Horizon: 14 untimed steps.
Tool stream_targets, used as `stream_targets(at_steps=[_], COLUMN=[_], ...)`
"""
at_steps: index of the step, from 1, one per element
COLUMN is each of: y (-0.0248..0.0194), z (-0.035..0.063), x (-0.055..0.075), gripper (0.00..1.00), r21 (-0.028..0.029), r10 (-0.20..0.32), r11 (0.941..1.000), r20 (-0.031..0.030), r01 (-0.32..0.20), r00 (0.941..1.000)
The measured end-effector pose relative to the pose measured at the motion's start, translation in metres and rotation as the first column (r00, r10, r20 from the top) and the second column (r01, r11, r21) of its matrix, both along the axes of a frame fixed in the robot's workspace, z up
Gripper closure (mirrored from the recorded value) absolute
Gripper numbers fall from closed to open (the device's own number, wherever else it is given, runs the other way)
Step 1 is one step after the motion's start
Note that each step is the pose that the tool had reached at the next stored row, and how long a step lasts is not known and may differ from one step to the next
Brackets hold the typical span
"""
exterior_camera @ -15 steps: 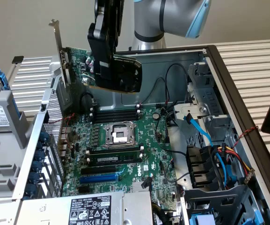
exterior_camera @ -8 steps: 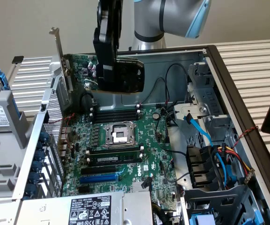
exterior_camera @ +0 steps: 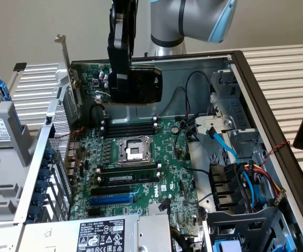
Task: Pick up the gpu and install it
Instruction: 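Insert the gpu into the slot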
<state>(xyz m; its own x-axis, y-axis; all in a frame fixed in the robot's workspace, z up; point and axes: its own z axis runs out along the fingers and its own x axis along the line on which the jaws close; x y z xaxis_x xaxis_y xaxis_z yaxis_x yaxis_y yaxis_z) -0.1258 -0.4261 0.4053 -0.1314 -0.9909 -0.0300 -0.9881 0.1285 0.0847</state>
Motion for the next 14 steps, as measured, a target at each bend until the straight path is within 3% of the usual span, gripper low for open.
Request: stream_targets(at_steps=[2,14], y=[0.0004,0.0002], z=[-0.0023,-0.0241], x=[-0.001,-0.011], gripper=[0.73,0.73], r21=[0.0001,0.0030], r10=[0.012,0.030], r11=[0.9999,0.9995], r20=[0.0059,0.0070], r01=[-0.012,-0.030], r00=[0.9999,0.9995])
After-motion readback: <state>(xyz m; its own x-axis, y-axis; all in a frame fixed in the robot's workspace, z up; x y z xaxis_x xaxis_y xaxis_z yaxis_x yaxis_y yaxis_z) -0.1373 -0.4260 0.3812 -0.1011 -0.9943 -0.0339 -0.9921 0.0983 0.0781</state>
